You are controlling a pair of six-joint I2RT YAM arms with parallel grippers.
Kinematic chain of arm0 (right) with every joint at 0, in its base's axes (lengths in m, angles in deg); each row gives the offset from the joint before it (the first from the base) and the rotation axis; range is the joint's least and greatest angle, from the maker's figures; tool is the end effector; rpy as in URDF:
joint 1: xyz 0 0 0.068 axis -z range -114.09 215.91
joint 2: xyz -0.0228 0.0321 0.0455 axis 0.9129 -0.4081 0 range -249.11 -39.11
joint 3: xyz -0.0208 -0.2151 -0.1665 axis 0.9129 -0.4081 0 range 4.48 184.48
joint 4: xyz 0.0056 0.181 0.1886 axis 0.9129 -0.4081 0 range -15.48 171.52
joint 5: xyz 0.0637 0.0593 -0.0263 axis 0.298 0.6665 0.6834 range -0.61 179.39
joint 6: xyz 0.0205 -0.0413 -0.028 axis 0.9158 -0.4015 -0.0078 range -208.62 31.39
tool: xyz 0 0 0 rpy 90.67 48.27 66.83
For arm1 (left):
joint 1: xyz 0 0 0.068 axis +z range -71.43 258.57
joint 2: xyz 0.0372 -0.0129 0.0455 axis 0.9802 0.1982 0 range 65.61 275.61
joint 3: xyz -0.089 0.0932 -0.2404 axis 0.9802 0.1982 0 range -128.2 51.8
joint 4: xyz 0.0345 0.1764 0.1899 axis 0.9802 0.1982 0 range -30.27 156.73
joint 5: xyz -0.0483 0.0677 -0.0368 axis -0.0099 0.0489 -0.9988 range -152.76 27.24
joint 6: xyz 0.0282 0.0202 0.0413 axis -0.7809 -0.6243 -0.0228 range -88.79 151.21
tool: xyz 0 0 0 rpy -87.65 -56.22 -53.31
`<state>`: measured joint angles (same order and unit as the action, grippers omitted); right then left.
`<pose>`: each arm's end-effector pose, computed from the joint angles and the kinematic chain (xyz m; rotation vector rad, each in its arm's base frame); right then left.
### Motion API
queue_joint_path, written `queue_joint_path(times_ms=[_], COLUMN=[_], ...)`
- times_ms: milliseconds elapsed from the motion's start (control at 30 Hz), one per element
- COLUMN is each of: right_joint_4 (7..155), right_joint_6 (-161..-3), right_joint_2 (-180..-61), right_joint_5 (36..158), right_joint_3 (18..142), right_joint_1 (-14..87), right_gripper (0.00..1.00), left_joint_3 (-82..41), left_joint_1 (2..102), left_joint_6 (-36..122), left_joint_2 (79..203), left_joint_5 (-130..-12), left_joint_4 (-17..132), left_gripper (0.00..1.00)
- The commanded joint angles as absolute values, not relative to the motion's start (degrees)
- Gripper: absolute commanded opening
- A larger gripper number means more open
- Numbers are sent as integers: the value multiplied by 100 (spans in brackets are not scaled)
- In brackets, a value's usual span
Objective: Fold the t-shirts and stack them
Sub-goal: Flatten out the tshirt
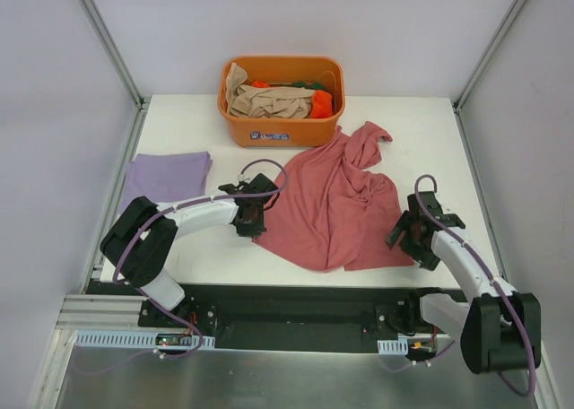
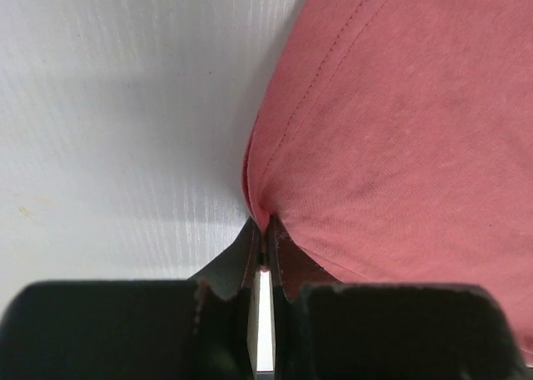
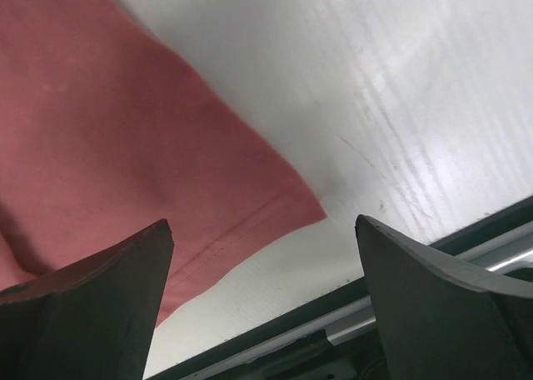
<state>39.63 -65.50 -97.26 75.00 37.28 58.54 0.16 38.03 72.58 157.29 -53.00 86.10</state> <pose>0.1695 0.0130 0.1871 0.4359 2.6537 -0.1851 0.2301 -0.1888 0.1657 -0.0680 2.7137 -0.1965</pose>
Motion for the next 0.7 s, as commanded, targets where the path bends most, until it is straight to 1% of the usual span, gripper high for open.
queue_joint_path(times_ms=[0, 100, 167, 233, 300, 367, 467, 600, 667], right_joint_4=[4460, 4715, 4820, 4952, 5058, 5155, 5164, 5147, 5042], right_joint_6=[-6629, -6664, -6726, -6769, -6805, -6849, -6954, -7129, -7261], right_joint_2=[-10168, -10467, -10651, -10801, -10924, -10995, -11039, -10811, -10548], right_joint_5=[8235, 8253, 8192, 8183, 8253, 8384, 8569, 8473, 8447], right_joint_3=[3560, 3524, 3524, 3498, 3472, 3454, 3498, 3638, 3796], right_joint_1=[5993, 6020, 6011, 6020, 6020, 6020, 6020, 6020, 6020], right_gripper=[90, 84, 78, 75, 69, 61, 44, 13, 2], left_joint_3=[126, 144, 144, 152, 135, 117, 108, 144, 100], left_joint_1=[3805, 3814, 3814, 3814, 3814, 3805, 3805, 3814, 3814], left_joint_6=[7269, 7243, 7226, 7208, 7199, 7182, 7164, 7129, 7050], left_joint_2=[15597, 15544, 15535, 15535, 15552, 15579, 15552, 15377, 15167], left_joint_5=[-4940, -4932, -4932, -4923, -4931, -4958, -4949, -4669, -4563], left_joint_4=[8751, 8733, 8742, 8733, 8733, 8724, 8724, 8724, 8724], left_gripper=[0, 0, 0, 0, 0, 0, 0, 0, 0])
